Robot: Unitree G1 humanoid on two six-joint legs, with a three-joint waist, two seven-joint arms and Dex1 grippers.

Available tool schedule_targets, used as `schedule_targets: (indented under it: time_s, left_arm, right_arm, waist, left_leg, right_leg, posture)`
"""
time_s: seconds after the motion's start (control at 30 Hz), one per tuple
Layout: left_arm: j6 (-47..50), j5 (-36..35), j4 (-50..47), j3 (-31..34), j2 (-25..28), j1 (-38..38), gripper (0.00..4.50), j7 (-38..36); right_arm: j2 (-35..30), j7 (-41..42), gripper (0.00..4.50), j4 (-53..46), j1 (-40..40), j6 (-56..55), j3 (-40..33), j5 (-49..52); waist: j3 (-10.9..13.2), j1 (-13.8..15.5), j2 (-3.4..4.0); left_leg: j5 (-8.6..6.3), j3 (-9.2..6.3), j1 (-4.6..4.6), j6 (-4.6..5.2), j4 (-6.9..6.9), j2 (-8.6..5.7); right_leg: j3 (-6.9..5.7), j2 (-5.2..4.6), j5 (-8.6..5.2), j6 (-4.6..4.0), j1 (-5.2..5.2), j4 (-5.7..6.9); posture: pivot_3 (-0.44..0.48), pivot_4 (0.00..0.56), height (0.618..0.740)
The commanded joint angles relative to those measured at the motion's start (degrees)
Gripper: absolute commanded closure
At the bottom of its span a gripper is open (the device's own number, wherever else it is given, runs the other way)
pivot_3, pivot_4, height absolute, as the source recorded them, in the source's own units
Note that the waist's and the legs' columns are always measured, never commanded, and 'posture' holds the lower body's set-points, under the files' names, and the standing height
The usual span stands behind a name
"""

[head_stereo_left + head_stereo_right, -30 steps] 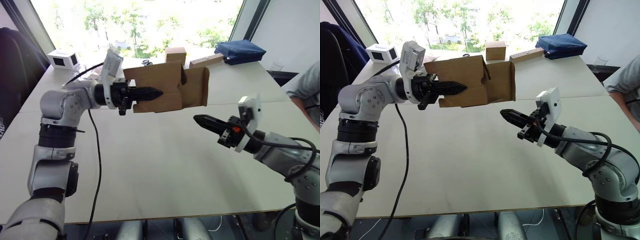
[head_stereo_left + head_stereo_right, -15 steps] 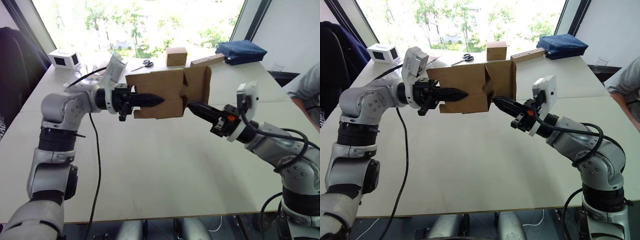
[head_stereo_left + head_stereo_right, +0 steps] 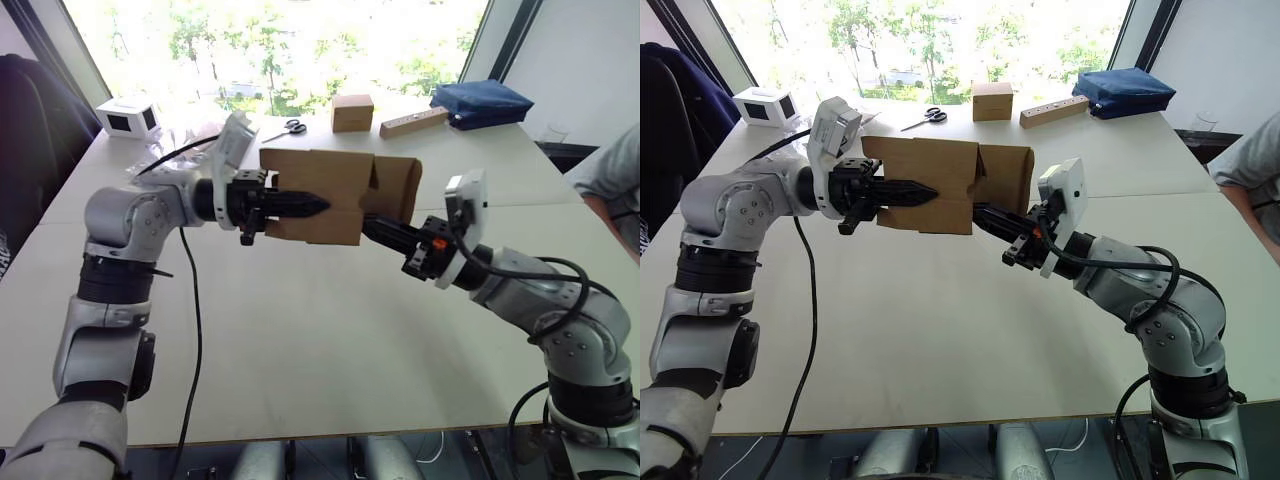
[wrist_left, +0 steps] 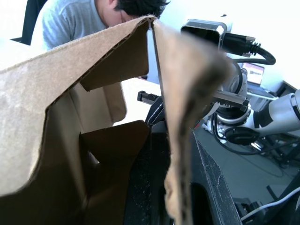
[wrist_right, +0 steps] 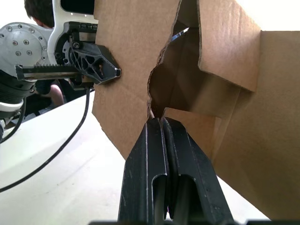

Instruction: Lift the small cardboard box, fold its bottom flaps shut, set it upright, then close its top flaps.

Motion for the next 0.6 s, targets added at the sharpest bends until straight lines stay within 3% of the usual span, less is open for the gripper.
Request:
schedule_targets:
  time_s: [0.03, 0.1, 0.27, 0.47, 0.6]
  left_arm:
    - [-1.1, -0.6, -0.6, 2.0, 1.1, -1.2, 4.50, 0.3]
    - [-1.2, -0.7, -0.7, 2.3, 1.2, -1.1, 4.50, 0.5]
    - [-1.3, -1.3, -1.0, 3.0, 0.9, -1.1, 4.50, 1.4]
    - [-0.6, -2.5, -3.0, 3.7, 0.4, -0.5, 4.50, 2.3]
    - [-0.5, -2.9, -3.6, 3.8, 0.3, -0.3, 4.50, 3.0]
  right_arm:
    - [-3.4, -0.1, 4.47, 2.2, -1.2, 0.6, -11.6, 10.2]
    - [-4.9, -0.5, 4.47, 4.7, -1.1, 0.9, -15.9, 14.4]
    - [-5.7, 0.5, 4.47, 15.0, -1.5, -3.0, -19.1, 9.0]
    - [-2.3, 1.6, 4.47, 26.1, -6.9, -11.9, -5.6, -11.2]
    - [1.2, 3.0, 4.47, 28.6, -9.9, -13.9, -1.5, -16.1]
  waist:
    - [0.0, 0.1, -0.01]
    - [0.0, 0.1, -0.01]
    - [0.0, -0.1, -0.01]
    - [0.0, -0.5, 0.00]
    - [0.0, -0.3, 0.02]
  left_leg:
    - [0.00, 0.00, 0.00, 0.00, 0.00, 0.00]
    - [0.00, 0.00, 0.00, 0.01, 0.01, -0.02]
    - [-0.01, 0.01, 0.01, 0.01, 0.01, 0.00]
    - [-0.01, 0.08, 0.07, 0.01, -0.01, 0.02]
    - [0.02, 0.07, 0.03, -0.03, -0.02, 0.03]
  right_leg:
    - [0.00, -0.01, 0.00, 0.00, 0.00, 0.00]
    - [0.00, -0.04, 0.00, 0.00, 0.04, -0.05]
    - [0.00, -0.02, 0.00, 0.00, 0.05, -0.05]
    - [0.01, 0.00, 0.00, 0.00, 0.04, 0.01]
    - [0.01, 0.02, 0.00, 0.00, -0.03, 0.05]
  posture:
    - [0.000, 0.150, 0.740]
    - [0.000, 0.150, 0.740]
    - [0.000, 0.150, 0.740]
    - [0.000, 0.150, 0.740]
    - [0.000, 0.150, 0.740]
